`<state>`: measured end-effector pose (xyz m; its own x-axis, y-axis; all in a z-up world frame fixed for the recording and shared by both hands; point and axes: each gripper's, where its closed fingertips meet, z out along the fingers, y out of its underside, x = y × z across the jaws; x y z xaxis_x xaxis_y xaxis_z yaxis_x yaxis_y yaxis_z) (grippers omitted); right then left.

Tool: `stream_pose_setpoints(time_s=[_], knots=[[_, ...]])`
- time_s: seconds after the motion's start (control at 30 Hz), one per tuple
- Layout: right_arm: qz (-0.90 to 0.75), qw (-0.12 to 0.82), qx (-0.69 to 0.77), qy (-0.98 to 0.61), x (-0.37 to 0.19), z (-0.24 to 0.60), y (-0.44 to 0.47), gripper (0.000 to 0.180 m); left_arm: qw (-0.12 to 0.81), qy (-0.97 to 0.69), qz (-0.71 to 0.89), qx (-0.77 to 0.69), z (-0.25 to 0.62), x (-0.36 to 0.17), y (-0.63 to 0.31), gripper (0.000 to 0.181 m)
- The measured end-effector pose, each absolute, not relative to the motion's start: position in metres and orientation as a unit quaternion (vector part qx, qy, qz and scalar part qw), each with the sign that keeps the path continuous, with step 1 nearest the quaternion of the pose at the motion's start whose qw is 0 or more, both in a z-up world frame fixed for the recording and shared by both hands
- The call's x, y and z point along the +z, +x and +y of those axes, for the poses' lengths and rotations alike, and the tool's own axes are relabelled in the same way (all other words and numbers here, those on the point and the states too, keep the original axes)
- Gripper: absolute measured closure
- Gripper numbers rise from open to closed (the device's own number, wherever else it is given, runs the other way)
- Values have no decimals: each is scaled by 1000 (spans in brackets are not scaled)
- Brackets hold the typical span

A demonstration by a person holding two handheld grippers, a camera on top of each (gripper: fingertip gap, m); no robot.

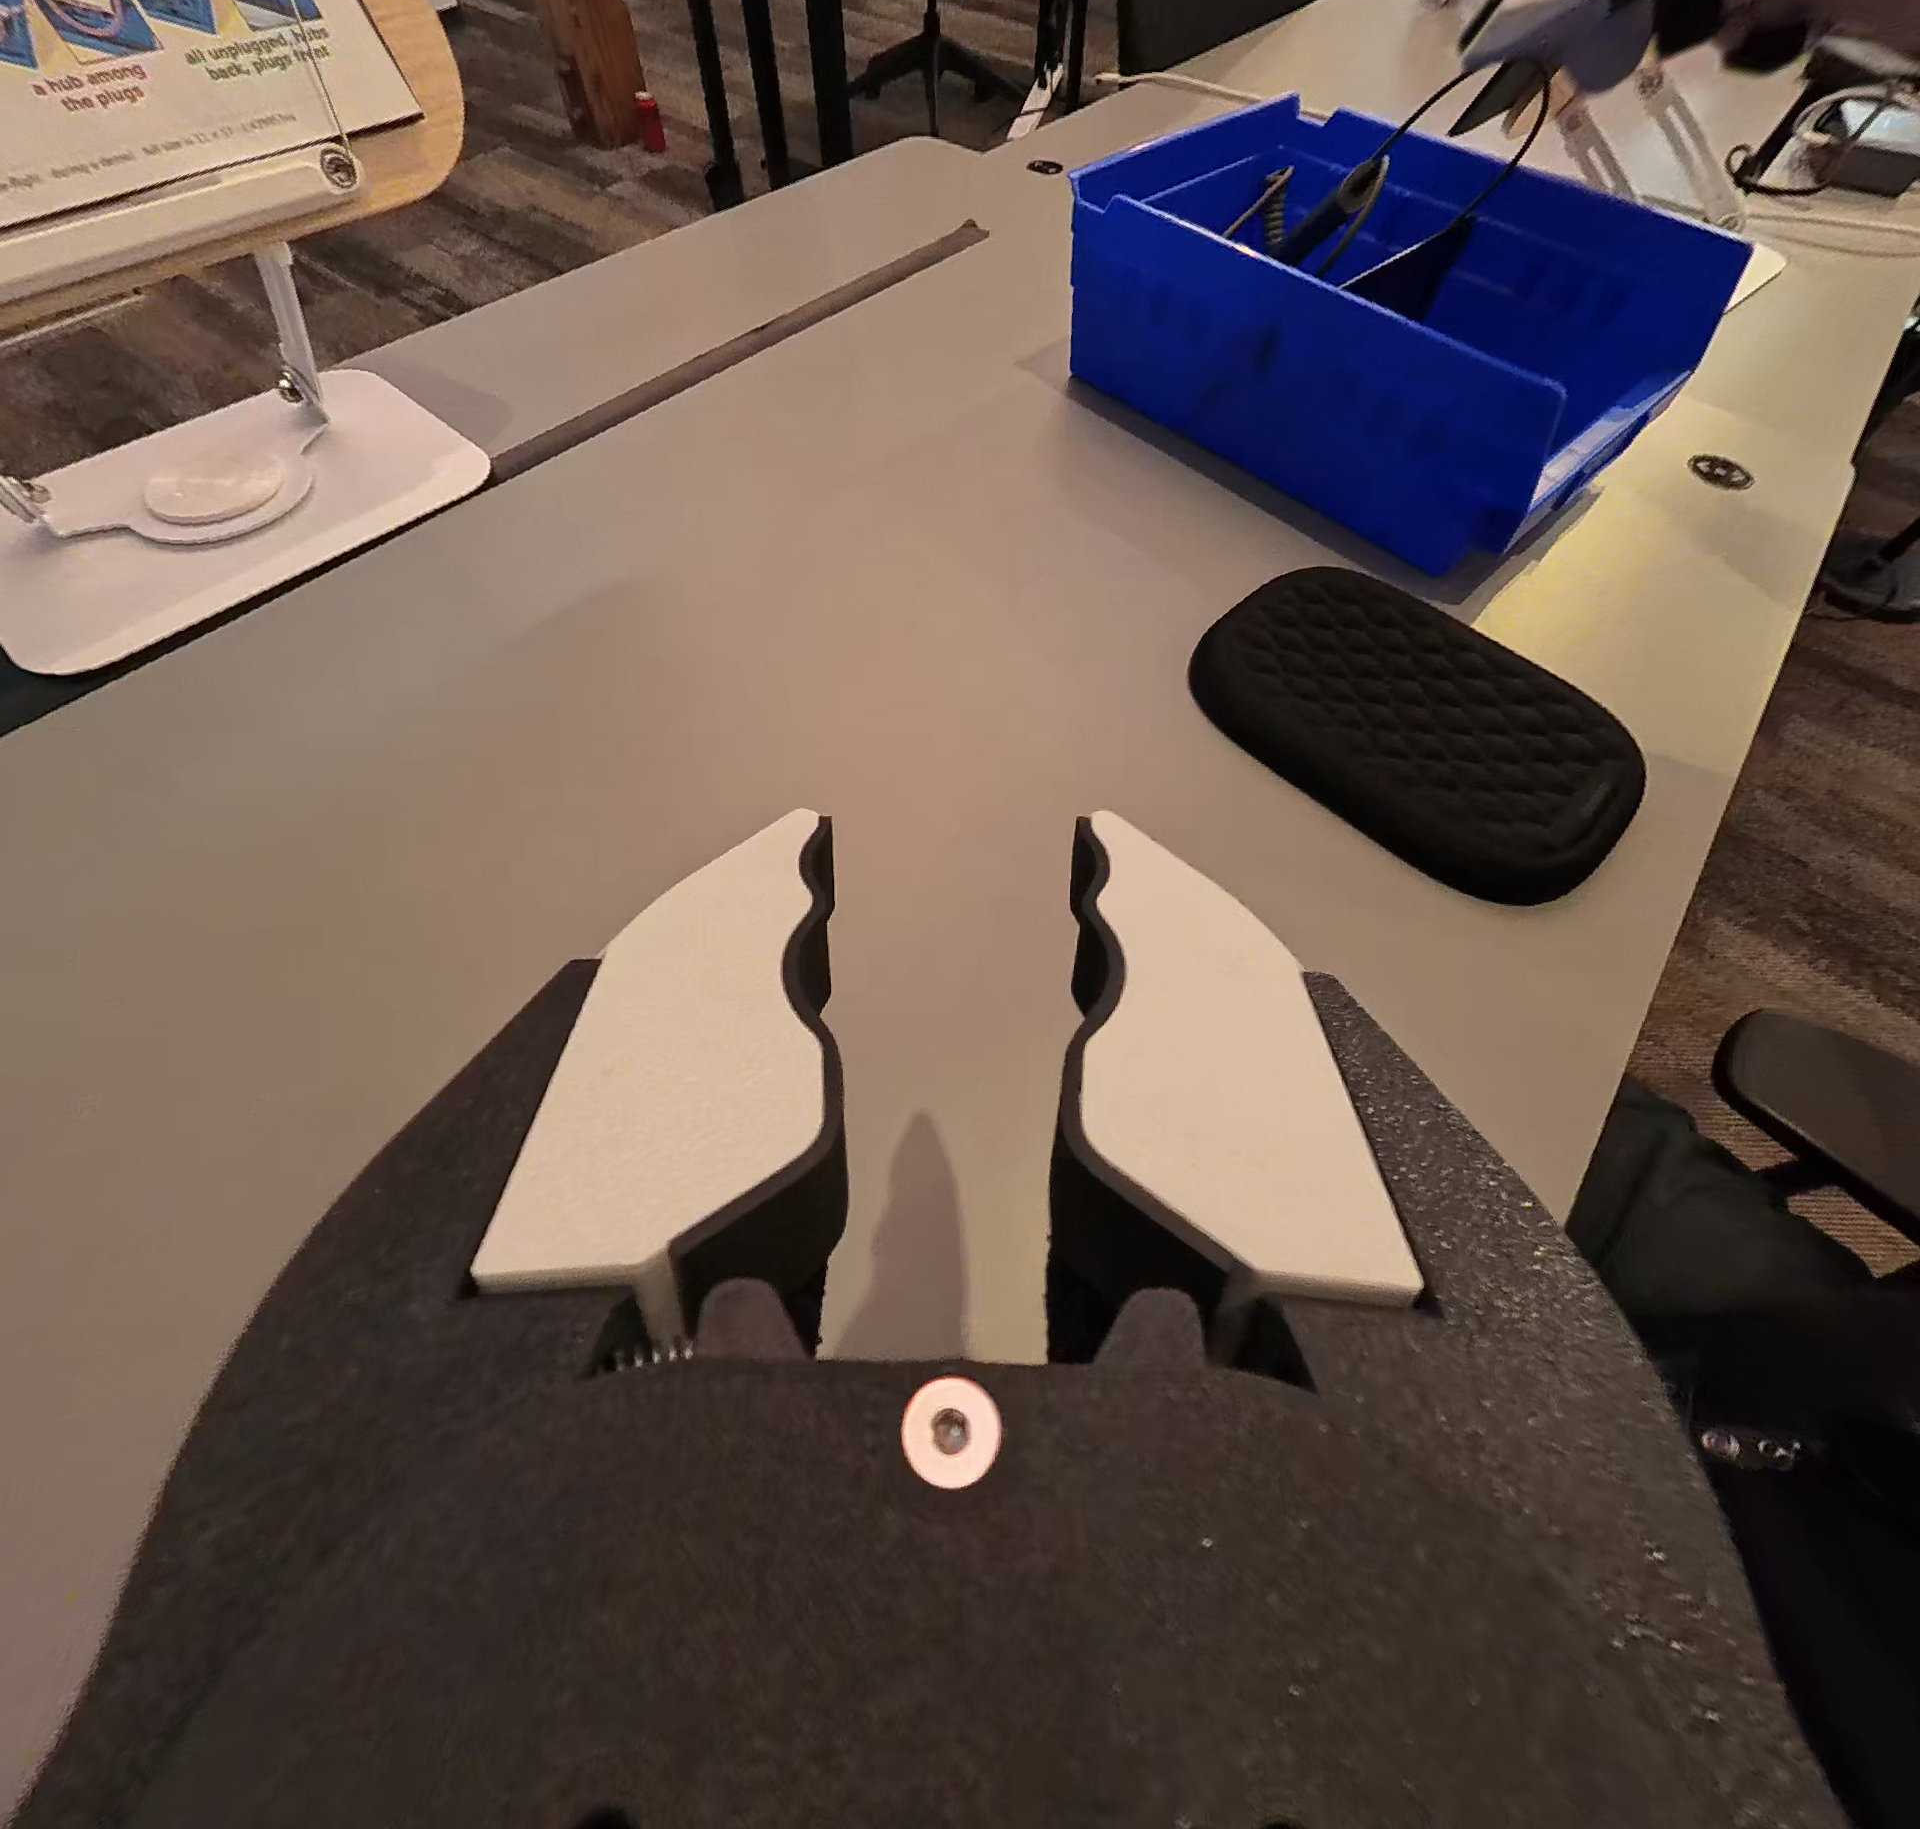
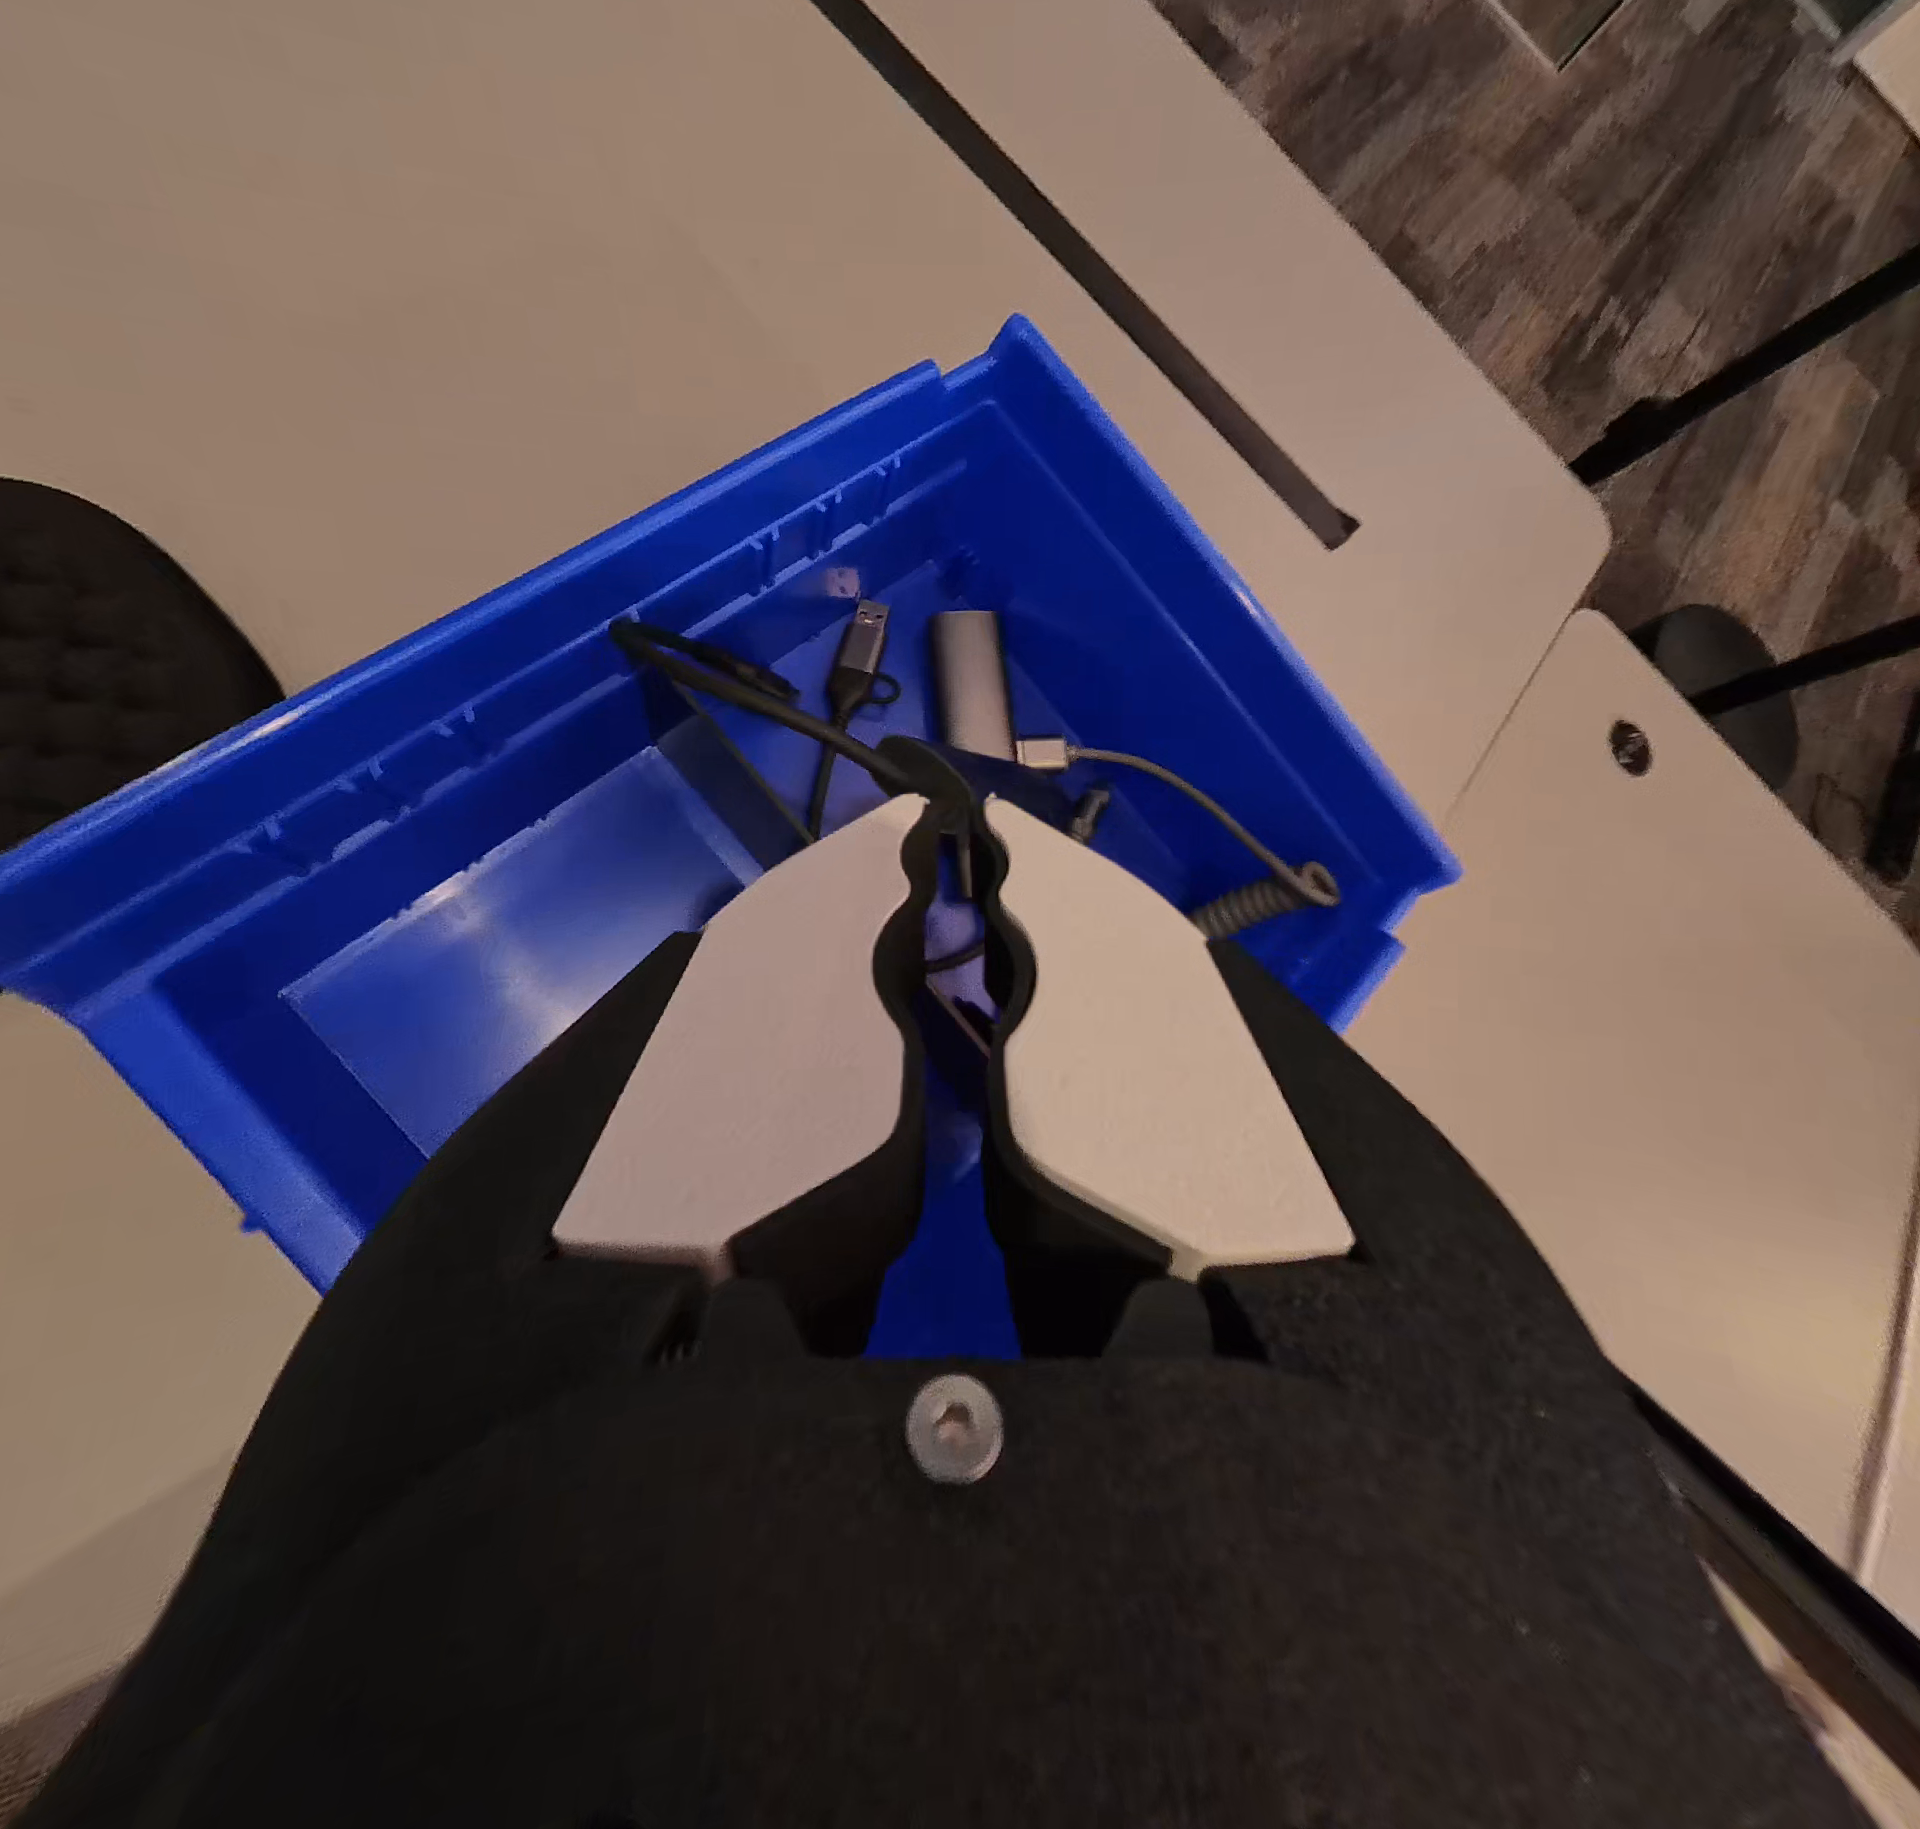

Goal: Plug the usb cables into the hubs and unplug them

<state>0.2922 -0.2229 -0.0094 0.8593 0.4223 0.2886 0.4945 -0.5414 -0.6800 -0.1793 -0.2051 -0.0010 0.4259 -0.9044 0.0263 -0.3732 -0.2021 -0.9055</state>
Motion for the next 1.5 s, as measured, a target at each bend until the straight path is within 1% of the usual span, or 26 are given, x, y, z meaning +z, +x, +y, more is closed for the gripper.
stream_pose_setpoints(time_s=[0.2,0.3,0.43,0.57,0.67,0.77,0.87,0.97,1.07,1.13,1.2,1.43,1.5], knots=[[-220,397,-44,-890,-31,-208,276,175,461,-724,419,-295,-195,-2,-189,138],[-200,414,-67,-885,-27,-207,274,175,483,-728,404,-272,-187,-3,-202,138],[-168,442,-96,-876,-11,-217,272,168,497,-736,384,-251,-180,-9,-221,138],[-124,437,-154,-878,1,-242,298,161,503,-752,357,-232,-168,-12,-250,138],[-74,420,-164,-890,1,-265,325,154,516,-763,333,-205,-157,-6,-279,138],[-21,415,-151,-897,2,-285,348,154,536,-773,308,-145,-142,2,-316,138],[8,401,-177,-899,2,-302,373,152,547,-781,282,-103,-131,8,-350,137],[39,379,-163,-910,-10,-312,384,139,550,-793,251,-69,-122,9,-383,137],[75,368,-99,-921,-27,-312,379,121,546,-807,220,-44,-115,6,-413,136],[91,362,-60,-926,-36,-311,373,114,546,-813,202,-25,-111,4,-432,136],[93,348,-52,-932,-45,-310,372,113,540,-821,187,-13,-108,-1,-446,136],[71,282,-91,-952,-78,-304,375,116,524,-836,160,-16,-107,-17,-467,135],[60,257,-106,-959,-87,-303,376,120,522,-838,156,-19,-108,-19,-470,135]])
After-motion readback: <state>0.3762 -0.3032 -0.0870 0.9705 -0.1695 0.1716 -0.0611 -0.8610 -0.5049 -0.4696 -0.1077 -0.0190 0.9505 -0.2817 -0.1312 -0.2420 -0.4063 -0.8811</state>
